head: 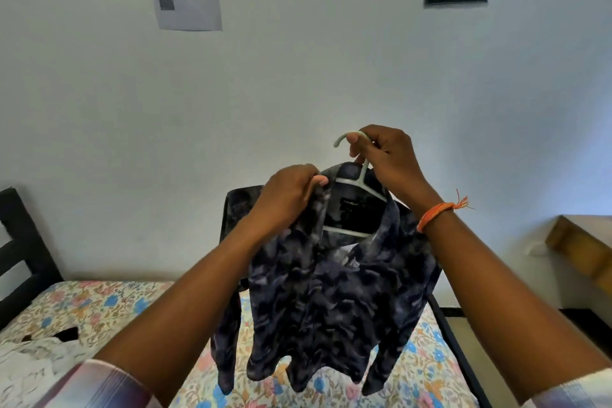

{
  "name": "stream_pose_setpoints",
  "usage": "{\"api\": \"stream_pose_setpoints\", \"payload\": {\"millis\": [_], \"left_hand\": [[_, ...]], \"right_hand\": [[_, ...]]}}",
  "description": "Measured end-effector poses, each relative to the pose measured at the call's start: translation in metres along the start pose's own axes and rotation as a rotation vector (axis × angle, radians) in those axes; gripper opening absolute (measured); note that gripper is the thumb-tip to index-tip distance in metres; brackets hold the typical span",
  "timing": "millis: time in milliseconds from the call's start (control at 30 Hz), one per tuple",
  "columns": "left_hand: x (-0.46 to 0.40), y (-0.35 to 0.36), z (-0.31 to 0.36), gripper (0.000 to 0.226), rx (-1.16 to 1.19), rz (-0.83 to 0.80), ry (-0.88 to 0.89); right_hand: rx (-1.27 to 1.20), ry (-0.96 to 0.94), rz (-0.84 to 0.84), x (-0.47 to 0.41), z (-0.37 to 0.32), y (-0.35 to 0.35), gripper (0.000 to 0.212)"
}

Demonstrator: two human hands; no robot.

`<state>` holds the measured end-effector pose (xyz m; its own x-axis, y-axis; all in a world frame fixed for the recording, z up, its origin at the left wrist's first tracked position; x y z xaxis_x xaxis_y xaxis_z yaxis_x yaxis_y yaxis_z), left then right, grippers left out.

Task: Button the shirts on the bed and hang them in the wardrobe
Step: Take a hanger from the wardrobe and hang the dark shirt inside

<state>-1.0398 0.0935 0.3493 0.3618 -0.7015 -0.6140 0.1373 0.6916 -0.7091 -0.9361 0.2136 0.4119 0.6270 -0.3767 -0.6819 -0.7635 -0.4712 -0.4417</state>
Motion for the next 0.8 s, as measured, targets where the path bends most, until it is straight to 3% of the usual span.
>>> {"api": "stream_pose_setpoints", "payload": {"millis": [200,333,433,667,800], "left_hand": [[0.002,0.016,0.043,0.037,0.079,0.016,0.128],[0.018,0.024,0.071,0.036,0.231,-0.045,0.175],[0.031,0.044,0.102,0.041,0.325,-0.166,0.189],[0.082,0.091,0.25,0.031,0.67,-0.571,0.306],[0.133,0.082,0.356,0.03,0.853,-0.658,0.461]], "right_hand": [[0.002,0.254,0.21,0.081,0.023,-0.077,0.044],[0.661,0.337,0.118,0.169,0.016,-0.104,0.058],[0.968,0.262,0.161,0.226,-0.021,-0.126,0.051],[1.383,0.374,0.227,0.361,-0.1,-0.217,0.04],[1.584,0.496,0.382,0.452,-0.162,-0.28,0.038]]}}
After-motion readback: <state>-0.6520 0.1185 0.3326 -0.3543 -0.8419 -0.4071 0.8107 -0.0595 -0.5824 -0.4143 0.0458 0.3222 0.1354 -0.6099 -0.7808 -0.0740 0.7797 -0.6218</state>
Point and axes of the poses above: each hand's wrist, its own x-axis away from the middle knuckle, its own y-axis out of the palm, z = x × y, the point moved 10 cm from there along -x, towards the middle knuckle, and after that the axes turned 1 degree about x, right-handed, at the moved point
